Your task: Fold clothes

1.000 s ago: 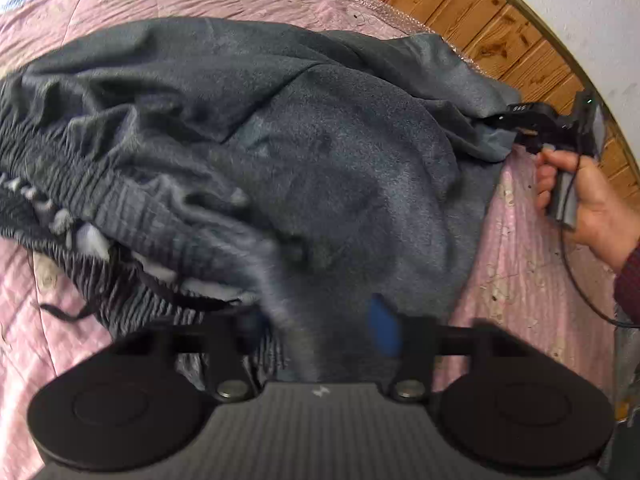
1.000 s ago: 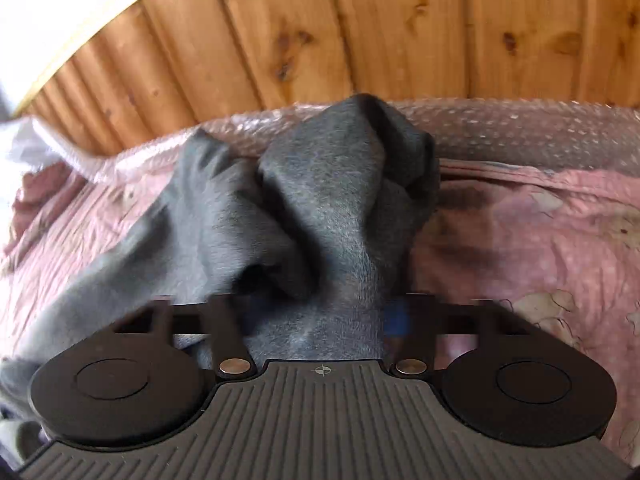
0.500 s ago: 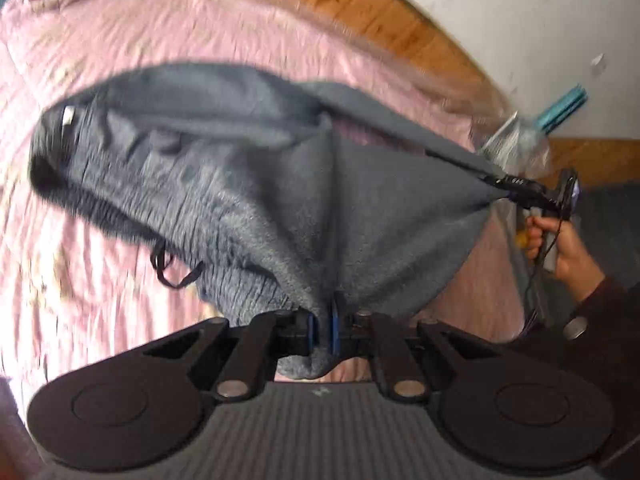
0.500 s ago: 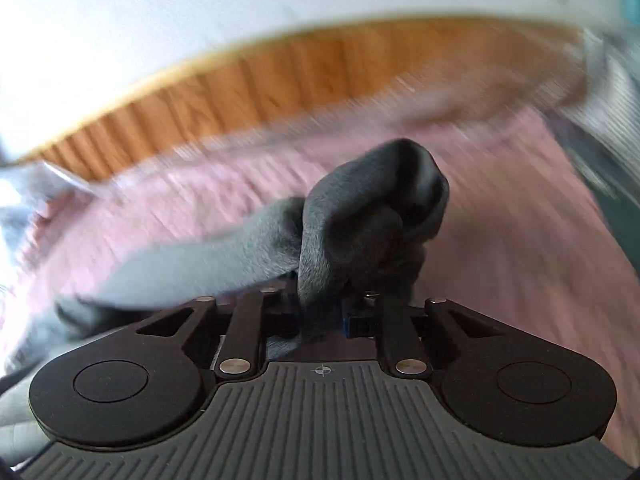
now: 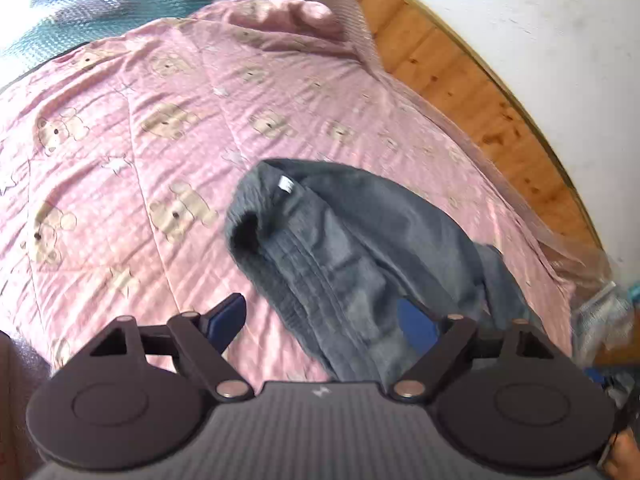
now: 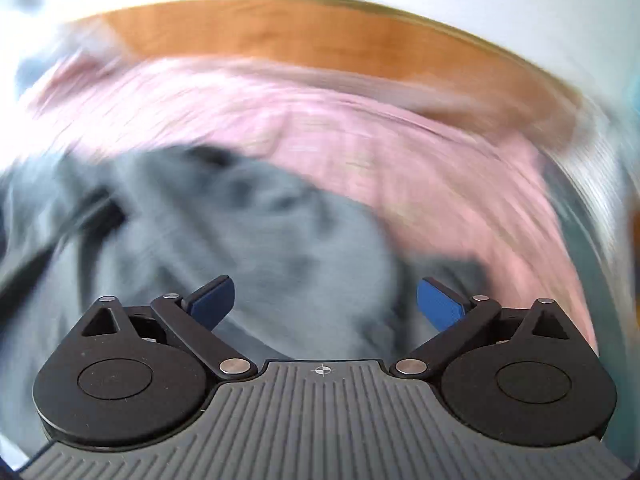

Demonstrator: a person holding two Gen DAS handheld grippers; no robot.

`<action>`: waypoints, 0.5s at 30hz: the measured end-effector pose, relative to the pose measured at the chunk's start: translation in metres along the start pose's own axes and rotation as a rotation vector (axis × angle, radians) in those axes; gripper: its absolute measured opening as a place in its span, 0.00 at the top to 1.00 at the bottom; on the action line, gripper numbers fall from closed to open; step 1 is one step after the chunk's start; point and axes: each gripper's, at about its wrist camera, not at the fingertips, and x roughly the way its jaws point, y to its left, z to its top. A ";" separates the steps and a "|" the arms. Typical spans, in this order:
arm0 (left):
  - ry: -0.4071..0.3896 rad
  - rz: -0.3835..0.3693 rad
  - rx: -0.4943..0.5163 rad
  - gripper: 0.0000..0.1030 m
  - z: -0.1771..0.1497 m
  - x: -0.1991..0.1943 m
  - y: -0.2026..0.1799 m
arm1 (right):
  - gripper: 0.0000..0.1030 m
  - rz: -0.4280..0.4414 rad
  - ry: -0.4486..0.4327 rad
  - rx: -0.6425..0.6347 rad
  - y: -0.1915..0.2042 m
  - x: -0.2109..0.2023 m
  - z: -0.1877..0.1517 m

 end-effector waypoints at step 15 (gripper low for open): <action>-0.215 -0.008 0.023 0.99 0.105 0.085 -0.057 | 1.00 -0.039 0.074 -0.120 -0.103 0.103 0.127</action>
